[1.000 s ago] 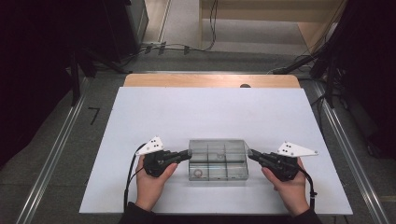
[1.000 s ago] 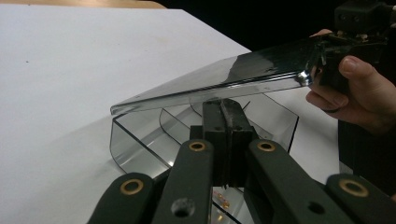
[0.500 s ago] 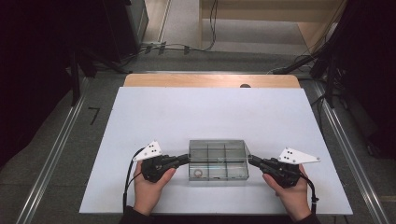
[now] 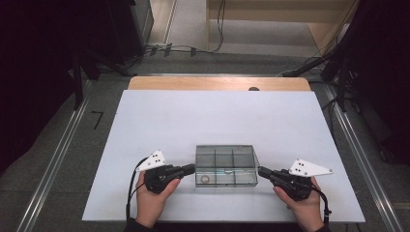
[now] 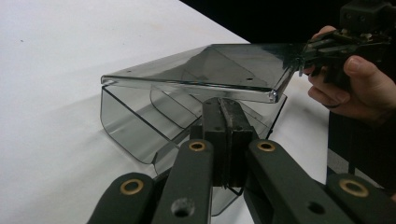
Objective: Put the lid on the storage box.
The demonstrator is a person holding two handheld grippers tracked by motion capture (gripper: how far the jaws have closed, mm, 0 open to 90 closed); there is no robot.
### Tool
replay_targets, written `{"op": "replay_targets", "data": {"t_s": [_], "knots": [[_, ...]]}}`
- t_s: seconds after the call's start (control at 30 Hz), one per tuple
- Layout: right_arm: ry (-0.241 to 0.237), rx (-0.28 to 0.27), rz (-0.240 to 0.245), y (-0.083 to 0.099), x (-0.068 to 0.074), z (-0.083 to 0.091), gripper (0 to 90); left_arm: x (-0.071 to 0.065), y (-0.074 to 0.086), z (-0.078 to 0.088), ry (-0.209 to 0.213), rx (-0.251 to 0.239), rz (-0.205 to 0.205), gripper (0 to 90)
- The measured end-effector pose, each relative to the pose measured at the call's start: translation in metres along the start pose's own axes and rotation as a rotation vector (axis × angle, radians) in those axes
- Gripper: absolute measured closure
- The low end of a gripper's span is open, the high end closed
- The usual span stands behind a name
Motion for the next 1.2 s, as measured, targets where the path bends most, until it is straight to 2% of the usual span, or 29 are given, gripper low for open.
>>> {"op": "replay_targets", "data": {"t_s": [0.37,0.7,1.2], "knots": [[-0.014,0.018,0.001,0.009,0.003,0.002,88.1,-0.004,0.011,0.003,0.008,0.023,0.007,89.6],[-0.017,0.043,0.007,0.016,0.005,0.003,88.1,-0.003,0.018,0.007,-0.006,0.027,0.018,89.6],[-0.025,0.075,0.004,0.025,0.005,0.003,88.0,-0.001,0.027,0.005,-0.020,0.062,0.030,89.6]]}}
Point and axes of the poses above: each handheld gripper's, and its own axes: z roughly backward along the jaws, y roughly out of its underside, x roughly to its left, the point moved 10 cm from there along -z, roughly forward along the jaws, and after that the axes turned 11 degrees about -x, right-handed, at the moved point
